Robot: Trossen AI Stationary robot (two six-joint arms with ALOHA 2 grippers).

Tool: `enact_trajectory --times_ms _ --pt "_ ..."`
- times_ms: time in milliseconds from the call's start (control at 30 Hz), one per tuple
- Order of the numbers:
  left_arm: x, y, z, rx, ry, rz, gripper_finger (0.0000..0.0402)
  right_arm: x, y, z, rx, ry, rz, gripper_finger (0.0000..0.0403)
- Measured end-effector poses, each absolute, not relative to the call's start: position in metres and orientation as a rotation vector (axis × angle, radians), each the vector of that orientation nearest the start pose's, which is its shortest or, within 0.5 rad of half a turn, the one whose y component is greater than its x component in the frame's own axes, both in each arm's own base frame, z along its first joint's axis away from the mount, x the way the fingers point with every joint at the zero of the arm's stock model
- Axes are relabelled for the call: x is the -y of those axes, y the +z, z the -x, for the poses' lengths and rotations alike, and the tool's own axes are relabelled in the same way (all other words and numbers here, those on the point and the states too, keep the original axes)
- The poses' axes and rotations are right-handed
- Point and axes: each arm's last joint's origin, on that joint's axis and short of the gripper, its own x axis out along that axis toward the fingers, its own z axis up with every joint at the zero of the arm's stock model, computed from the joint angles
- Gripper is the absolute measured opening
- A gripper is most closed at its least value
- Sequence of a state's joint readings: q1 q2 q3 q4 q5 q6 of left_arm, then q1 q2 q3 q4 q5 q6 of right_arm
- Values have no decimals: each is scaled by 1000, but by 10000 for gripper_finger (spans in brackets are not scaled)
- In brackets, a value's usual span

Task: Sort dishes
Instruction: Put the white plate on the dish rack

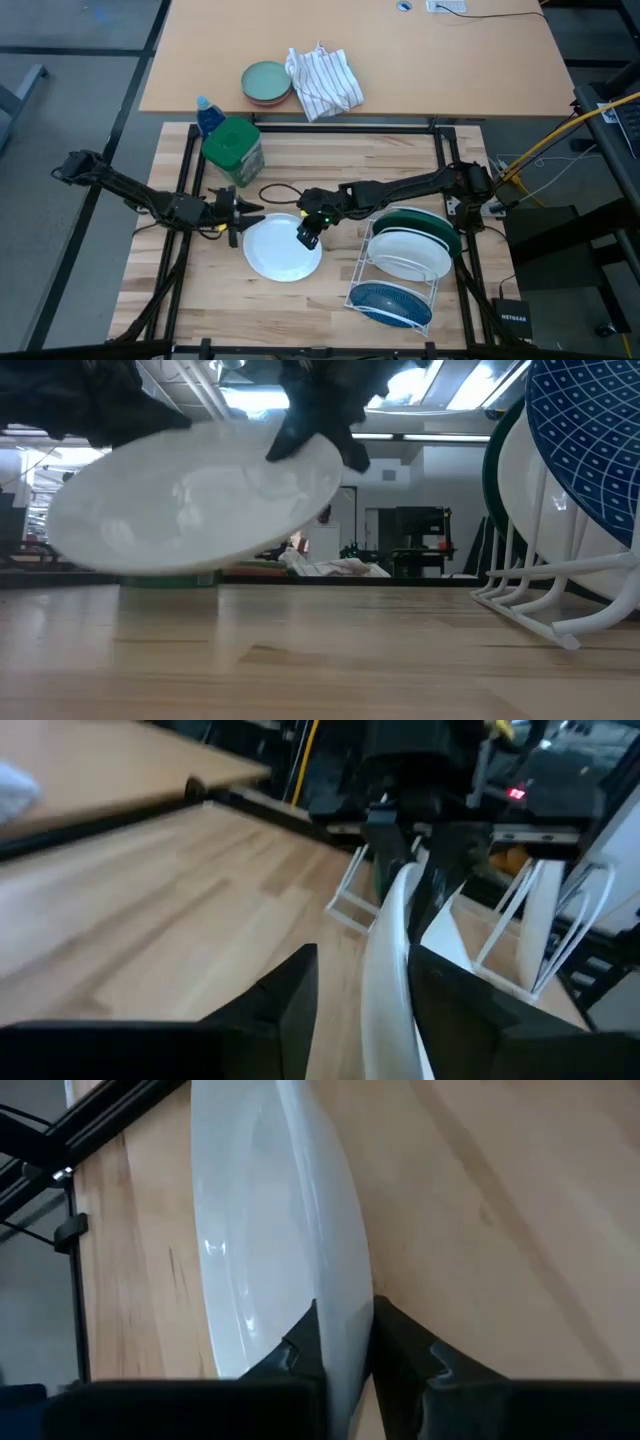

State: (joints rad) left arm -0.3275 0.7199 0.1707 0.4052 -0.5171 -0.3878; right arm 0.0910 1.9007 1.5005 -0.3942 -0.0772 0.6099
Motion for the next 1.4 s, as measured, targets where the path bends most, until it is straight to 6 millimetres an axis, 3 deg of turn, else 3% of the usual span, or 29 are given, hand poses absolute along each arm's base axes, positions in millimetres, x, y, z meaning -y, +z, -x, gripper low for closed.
enact_trajectory --times_ms 333,600,900,1100,1400 --pt "28 216 -128 109 184 316 152 -41 303 -422 -823 -98 -460 50" --pt "21 226 -108 195 173 322 153 -55 352 -410 -830 -103 -391 50" --pt "15 208 -92 58 252 376 153 -81 408 -378 -842 -100 -323 50" --pt "13 206 -88 46 263 357 153 -92 443 -349 -834 -127 -266 50" --pt "12 198 -87 -27 303 291 153 -108 455 -309 -888 -140 -239 50"
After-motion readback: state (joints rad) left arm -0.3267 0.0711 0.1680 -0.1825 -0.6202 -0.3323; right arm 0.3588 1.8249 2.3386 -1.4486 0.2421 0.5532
